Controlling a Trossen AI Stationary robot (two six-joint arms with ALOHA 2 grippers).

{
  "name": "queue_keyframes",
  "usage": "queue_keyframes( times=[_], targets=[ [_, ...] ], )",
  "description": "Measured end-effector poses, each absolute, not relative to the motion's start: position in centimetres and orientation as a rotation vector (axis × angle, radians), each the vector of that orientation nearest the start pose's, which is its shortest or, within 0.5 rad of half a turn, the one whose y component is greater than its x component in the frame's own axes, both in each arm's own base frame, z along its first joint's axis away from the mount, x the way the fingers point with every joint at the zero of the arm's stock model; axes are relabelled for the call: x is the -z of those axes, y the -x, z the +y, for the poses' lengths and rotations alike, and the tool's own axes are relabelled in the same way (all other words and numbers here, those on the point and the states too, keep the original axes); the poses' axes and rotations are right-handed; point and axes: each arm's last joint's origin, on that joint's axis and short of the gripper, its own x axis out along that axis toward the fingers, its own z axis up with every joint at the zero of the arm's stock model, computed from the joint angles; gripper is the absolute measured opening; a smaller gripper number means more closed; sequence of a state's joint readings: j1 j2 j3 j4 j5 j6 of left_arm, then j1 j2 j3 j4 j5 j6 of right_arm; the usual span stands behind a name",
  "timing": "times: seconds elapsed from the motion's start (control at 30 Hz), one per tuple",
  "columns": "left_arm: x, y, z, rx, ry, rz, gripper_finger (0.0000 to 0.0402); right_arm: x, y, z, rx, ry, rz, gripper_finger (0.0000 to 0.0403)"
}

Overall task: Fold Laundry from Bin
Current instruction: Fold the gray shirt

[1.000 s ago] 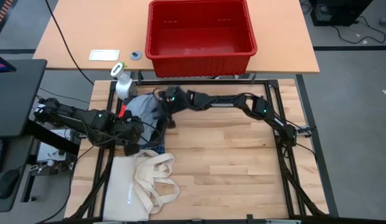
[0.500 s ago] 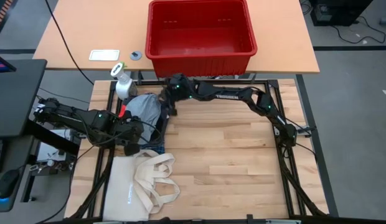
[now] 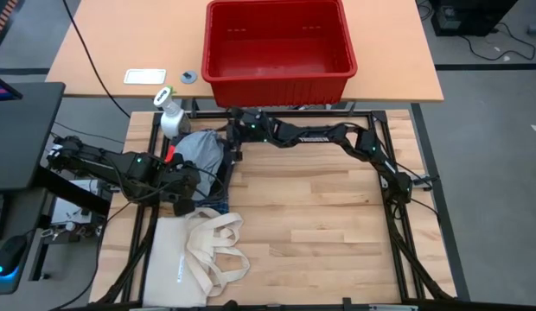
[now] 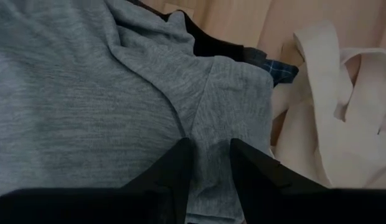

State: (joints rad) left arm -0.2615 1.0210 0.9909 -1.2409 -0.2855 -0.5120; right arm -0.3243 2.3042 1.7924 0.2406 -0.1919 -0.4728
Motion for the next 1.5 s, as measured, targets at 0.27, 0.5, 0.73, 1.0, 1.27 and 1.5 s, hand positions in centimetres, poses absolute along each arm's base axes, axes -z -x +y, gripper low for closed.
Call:
queue_keyframes(
  times=[0.27,0.5,0.73,1.0,1.27,1.5],
  targets=[
    [-29.0,-15.5,-3.3,-0.314,0.106,1.168,0.0116,-20.4,-50.1,-17.3,0.444,0.294,0.384,0.0160],
    [-29.0,-15.5,-3.4,-0.304,0.122,1.174,0.0116,-21.0,-50.2,-15.6,-0.068,0.119,0.307,0.0160],
    [-29.0,-15.5,-3.4,-0.297,0.120,1.170,0.0116,-18.2,-51.0,-15.2,0.103,0.149,0.395,0.0155],
    [-29.0,-15.5,-3.4,-0.299,0.125,1.170,0.0116,-19.9,-50.2,-15.8,0.444,0.213,0.452,0.0151],
    [-29.0,-15.4,-3.4,-0.301,0.123,1.176,0.0116,-20.3,-50.5,-11.4,-0.302,0.168,0.394,0.0151],
    [-29.0,-15.4,-3.4,-0.303,0.126,1.175,0.0116,-20.2,-51.0,-10.0,-0.325,0.256,0.374,0.0151]
  ],
)
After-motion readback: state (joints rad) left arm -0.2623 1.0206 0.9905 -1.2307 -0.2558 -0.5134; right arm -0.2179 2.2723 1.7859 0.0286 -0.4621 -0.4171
